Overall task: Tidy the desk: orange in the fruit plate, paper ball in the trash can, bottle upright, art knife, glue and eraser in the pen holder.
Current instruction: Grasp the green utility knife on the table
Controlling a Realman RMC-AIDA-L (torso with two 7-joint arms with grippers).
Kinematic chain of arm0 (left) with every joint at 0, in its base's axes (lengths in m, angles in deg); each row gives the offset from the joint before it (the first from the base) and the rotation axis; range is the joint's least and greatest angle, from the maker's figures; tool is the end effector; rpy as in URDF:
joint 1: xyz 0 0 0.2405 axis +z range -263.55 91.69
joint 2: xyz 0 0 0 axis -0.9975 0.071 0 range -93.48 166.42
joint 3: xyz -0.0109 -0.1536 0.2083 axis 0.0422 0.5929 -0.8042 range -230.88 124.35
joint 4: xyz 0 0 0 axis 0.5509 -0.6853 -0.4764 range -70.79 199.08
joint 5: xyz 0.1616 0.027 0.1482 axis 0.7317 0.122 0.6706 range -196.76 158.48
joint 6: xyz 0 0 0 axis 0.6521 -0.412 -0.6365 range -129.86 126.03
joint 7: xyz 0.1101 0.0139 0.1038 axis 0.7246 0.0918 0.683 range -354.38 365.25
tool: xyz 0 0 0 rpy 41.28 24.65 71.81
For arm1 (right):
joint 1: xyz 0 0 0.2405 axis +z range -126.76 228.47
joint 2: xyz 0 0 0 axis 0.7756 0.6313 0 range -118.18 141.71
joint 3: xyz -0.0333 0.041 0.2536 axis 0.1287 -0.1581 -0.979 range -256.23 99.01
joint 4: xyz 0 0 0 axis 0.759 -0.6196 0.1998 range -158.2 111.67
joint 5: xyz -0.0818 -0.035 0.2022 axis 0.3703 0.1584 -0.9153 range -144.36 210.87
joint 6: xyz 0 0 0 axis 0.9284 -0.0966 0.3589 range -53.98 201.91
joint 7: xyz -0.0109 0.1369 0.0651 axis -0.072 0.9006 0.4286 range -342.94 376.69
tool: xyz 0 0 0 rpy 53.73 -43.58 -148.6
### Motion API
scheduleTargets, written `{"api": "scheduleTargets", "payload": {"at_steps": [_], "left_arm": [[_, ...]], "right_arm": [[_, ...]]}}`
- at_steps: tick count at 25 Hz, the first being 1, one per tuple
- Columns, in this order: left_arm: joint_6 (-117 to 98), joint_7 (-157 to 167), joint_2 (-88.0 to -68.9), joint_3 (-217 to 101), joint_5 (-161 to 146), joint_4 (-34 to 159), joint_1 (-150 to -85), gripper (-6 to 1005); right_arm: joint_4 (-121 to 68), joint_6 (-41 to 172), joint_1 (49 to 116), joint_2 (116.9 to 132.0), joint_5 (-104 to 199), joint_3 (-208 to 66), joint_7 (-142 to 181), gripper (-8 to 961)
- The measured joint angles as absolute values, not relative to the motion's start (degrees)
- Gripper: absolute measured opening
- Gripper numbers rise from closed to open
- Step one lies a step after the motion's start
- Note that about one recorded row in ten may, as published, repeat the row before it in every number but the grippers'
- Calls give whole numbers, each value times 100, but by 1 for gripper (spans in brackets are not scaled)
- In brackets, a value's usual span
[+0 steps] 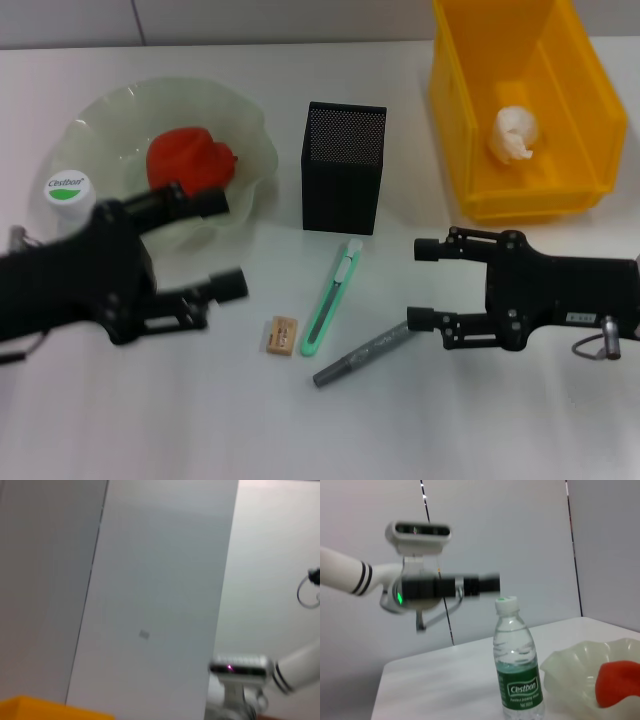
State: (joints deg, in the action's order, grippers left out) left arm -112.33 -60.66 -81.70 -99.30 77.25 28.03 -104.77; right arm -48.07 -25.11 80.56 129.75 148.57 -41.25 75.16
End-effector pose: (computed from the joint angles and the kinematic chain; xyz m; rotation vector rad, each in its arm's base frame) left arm -0.2665 0.2603 0.0126 -2.7229 -0.3403 -1.2138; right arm 0.2700 0.2952 -0.0332 -2.8550 0.3321 0.9124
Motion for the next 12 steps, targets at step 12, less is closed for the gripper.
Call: {"api": "scheduleTargets", "payload": {"at_steps": [12], "left_arm": [[-10011,-4321,-8166,-9945,8456,4192,-10457,844]], "right_arm": [[-5744,-2972,8400,12896,14910,-4041,8977,795]]}}
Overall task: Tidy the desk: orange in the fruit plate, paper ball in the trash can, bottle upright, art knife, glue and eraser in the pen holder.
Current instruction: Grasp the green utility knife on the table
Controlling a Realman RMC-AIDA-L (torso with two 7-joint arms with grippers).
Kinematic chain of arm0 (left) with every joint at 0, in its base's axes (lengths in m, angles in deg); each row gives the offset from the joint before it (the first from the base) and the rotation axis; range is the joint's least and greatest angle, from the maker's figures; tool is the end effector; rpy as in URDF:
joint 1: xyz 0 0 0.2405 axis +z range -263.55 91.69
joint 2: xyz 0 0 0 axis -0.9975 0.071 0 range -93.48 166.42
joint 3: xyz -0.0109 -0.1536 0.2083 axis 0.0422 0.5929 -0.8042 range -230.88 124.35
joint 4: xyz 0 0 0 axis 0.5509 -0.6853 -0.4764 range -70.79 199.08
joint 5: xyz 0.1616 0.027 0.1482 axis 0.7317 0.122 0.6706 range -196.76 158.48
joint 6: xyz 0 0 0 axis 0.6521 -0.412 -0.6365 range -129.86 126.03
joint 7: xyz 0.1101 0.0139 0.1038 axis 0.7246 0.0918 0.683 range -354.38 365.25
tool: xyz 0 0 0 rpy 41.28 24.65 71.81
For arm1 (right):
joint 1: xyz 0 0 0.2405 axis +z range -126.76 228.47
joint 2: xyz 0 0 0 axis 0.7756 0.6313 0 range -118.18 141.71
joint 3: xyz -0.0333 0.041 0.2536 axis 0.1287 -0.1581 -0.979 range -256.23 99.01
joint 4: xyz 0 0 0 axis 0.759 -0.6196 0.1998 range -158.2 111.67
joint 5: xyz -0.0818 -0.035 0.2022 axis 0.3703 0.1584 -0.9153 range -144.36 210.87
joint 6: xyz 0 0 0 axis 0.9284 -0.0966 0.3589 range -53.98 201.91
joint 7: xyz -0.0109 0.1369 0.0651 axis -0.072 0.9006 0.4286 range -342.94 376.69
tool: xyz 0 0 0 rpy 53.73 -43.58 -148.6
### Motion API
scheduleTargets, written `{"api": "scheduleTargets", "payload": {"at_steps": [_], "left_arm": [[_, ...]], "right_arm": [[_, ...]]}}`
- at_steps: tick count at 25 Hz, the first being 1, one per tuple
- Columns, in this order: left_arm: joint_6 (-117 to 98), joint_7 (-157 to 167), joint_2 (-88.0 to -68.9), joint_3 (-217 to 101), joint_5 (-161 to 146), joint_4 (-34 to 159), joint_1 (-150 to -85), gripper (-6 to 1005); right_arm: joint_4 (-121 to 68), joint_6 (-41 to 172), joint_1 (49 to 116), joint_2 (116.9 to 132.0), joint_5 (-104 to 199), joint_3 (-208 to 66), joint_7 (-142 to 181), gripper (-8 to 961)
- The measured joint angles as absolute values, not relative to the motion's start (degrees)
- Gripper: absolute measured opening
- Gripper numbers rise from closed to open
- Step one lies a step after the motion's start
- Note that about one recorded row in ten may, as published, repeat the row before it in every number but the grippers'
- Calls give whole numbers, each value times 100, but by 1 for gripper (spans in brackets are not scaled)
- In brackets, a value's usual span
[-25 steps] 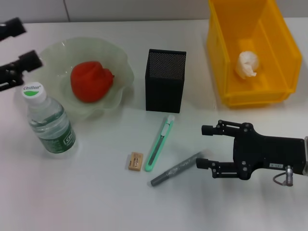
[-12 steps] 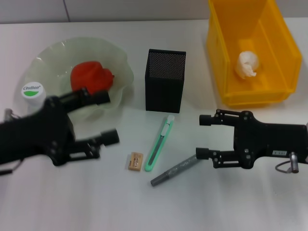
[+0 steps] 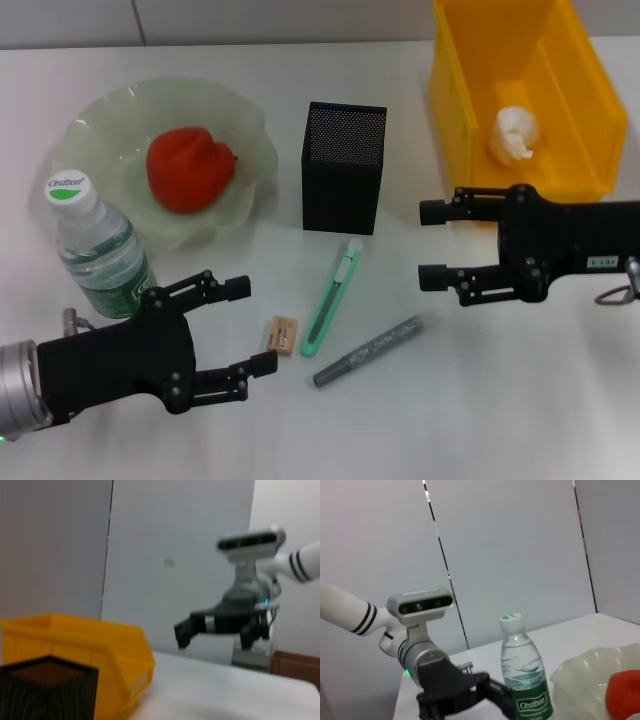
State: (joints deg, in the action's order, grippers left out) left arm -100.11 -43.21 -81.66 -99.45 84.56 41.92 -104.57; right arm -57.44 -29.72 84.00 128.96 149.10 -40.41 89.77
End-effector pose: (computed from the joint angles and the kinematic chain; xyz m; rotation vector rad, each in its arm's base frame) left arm -0.3058 0.2422 -0.0421 -2.7177 -0.3581 -0.9587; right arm 0.2433 0.3210 -0.0021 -2.9424 0.3984 0.8787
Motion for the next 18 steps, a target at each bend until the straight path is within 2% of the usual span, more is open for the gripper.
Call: {"api": "scheduleTargets", "payload": {"at_steps": [18], "left_arm": [[-9717,-4271,-8169,-9948,8622,4257,-10412,845]], "right_arm": [[-7196,-3033,9225,12830,15779,-2727,10737,793]]}}
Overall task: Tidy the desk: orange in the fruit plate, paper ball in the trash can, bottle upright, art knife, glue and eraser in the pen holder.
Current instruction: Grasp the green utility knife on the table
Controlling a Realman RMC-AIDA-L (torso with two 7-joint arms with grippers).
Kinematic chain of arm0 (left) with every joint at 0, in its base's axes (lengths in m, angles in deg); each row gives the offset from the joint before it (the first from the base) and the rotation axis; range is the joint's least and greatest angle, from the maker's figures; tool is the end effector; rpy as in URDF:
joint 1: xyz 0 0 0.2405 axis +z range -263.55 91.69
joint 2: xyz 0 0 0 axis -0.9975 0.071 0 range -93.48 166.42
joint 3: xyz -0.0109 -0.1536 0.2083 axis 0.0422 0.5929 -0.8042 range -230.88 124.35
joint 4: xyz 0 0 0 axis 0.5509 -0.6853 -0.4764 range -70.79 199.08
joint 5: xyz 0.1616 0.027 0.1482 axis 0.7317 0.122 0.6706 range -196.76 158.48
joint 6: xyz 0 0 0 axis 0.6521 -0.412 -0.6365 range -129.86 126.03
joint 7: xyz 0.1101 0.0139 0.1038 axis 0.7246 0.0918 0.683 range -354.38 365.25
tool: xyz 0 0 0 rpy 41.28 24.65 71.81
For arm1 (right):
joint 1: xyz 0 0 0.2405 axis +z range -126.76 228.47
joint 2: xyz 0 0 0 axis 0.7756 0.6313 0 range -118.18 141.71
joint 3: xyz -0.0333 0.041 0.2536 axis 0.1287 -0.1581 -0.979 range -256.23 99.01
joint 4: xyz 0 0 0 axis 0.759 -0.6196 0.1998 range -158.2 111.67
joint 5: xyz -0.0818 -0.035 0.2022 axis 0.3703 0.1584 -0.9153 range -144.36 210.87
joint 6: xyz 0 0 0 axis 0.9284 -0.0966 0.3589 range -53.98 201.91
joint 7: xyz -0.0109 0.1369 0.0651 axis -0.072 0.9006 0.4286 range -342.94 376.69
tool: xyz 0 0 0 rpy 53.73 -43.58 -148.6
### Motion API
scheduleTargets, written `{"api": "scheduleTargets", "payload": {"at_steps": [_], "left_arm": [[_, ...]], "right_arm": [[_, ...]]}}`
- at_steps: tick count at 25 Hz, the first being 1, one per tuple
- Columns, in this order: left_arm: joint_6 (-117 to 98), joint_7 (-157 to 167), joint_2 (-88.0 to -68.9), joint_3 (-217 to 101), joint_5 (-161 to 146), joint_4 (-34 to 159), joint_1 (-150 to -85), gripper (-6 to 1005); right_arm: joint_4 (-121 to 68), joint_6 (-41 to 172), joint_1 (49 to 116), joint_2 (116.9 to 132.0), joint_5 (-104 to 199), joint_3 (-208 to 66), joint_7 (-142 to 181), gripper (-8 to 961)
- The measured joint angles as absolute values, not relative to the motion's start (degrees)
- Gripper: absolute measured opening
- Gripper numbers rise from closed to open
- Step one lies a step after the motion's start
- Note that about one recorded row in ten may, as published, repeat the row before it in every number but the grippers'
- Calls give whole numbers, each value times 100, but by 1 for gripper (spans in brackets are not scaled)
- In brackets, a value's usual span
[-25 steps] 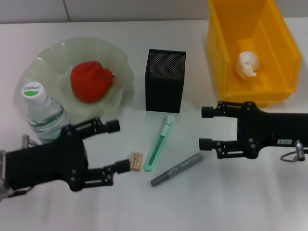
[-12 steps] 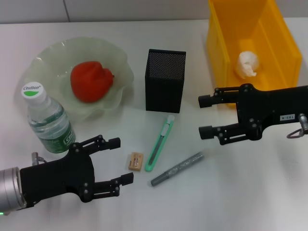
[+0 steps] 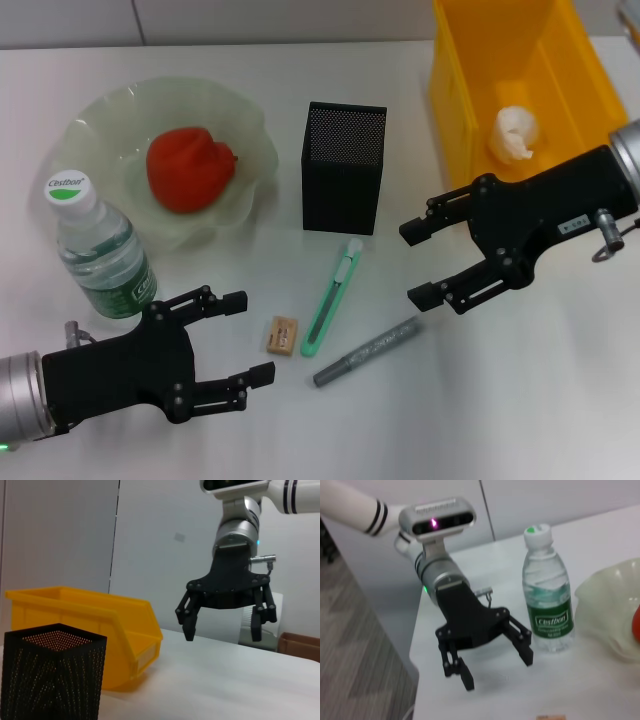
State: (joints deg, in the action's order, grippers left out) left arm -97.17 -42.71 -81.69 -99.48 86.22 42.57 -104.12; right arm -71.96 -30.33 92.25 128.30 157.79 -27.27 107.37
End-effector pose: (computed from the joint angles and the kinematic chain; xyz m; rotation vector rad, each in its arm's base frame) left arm -0.3151 0.2394 -0.0488 -2.7284 -0.3929 -0.8809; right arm 0.1899 0.3545 0.0041 3.0096 -0.2861 -0.2970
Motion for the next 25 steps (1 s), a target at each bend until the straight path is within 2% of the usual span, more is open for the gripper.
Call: {"api": "scheduleTargets", "payload": {"at_steps": [3,9,13,25], "left_arm": [[-9712,-4287,-8172,-9934,8624,4259,-10412,845],[-9647,-4316,-8174,-9907,8624,4261,-10405,845],[-9630,-4324,-8178,-9905,8625,4261,-10403,844],[-9606,-4343,-8183,-9900,8606,4332,-10388,844]], "right_arm": [[-7212,-2950,9496,12832,16053,-2532,10750,793],[-7217,-2449,9875,12990,16347,-1883,10733,792],[-7225,-2193,10024,13043,16352,-1433,10728,792],[-7070,-1268,10809,13115,16780,116,10807,791]]}}
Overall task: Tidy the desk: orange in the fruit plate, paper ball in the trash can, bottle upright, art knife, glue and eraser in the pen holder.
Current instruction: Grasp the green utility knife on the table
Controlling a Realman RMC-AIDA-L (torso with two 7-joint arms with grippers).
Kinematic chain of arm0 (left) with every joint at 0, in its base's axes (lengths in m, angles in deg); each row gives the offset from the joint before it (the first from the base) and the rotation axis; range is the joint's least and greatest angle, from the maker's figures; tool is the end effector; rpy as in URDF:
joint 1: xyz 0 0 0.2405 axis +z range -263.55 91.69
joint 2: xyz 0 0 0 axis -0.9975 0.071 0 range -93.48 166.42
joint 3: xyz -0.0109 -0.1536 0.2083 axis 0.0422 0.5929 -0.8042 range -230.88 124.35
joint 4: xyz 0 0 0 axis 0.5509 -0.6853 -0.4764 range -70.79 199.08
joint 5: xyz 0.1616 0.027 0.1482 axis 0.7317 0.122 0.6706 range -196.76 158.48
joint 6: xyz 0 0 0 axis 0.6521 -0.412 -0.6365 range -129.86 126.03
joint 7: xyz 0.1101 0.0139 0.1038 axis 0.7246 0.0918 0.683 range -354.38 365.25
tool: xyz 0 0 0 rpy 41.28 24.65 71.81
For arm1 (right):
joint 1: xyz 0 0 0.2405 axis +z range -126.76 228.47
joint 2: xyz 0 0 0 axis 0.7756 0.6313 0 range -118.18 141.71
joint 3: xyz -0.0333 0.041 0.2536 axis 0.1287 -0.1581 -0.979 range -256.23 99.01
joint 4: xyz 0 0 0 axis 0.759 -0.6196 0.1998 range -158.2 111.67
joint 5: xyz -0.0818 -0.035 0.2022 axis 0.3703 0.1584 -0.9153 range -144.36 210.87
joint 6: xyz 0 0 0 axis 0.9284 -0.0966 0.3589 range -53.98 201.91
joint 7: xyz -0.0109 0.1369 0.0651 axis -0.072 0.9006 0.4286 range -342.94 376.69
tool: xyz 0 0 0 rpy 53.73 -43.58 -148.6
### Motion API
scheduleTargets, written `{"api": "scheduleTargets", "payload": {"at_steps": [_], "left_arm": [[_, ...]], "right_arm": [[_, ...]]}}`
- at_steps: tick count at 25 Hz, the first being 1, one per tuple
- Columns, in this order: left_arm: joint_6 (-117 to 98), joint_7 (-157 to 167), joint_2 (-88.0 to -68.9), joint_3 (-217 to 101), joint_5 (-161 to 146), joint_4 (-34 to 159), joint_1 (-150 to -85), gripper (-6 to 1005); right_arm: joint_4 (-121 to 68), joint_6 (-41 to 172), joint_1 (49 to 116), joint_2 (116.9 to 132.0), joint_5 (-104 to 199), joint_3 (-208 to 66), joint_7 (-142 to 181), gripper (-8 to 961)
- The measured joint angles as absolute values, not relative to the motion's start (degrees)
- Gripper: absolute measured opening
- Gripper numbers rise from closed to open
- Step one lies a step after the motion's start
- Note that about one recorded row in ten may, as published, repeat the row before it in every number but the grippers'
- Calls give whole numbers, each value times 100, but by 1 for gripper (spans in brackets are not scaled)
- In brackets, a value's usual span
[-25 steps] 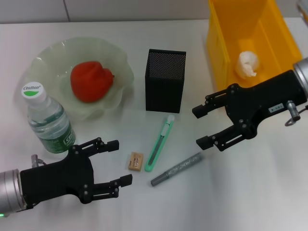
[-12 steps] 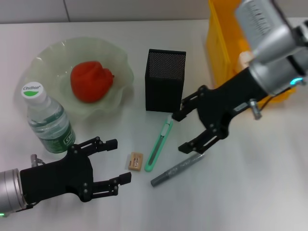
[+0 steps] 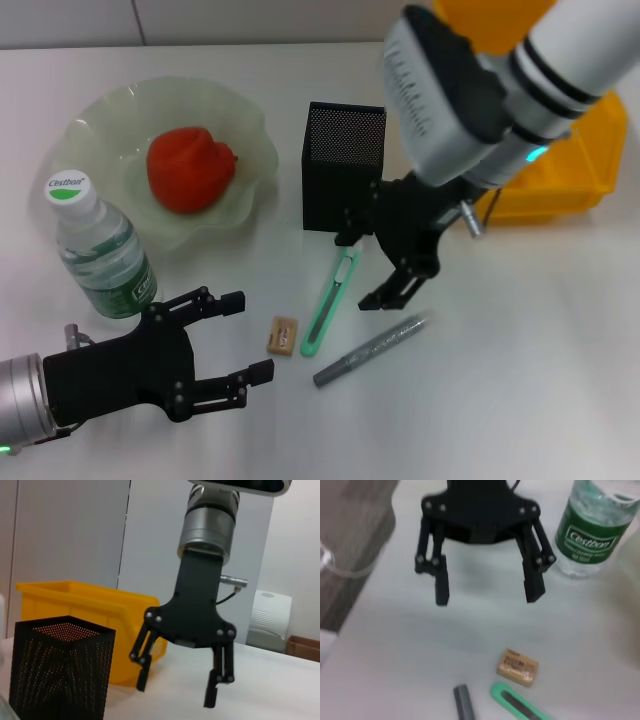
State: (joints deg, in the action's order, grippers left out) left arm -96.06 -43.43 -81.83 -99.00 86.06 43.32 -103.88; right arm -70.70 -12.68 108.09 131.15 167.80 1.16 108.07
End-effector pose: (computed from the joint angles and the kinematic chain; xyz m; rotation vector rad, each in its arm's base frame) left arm -0.3180 0.2386 -0.0513 -2.7094 -0.4422 -0.8750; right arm 0.1121 0.3865 -0.0790 2.9599 0.4221 0.4478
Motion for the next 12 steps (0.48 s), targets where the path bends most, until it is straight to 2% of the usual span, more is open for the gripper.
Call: {"api": "scheduleTargets", "payload": {"at_steps": [12], "left_arm": [[-9544,-4351,-8192,-9767,8588,4396,-10386,843]], "right_arm": [[-6640,-636,11617,13162,16778,1712,10835,790]]}}
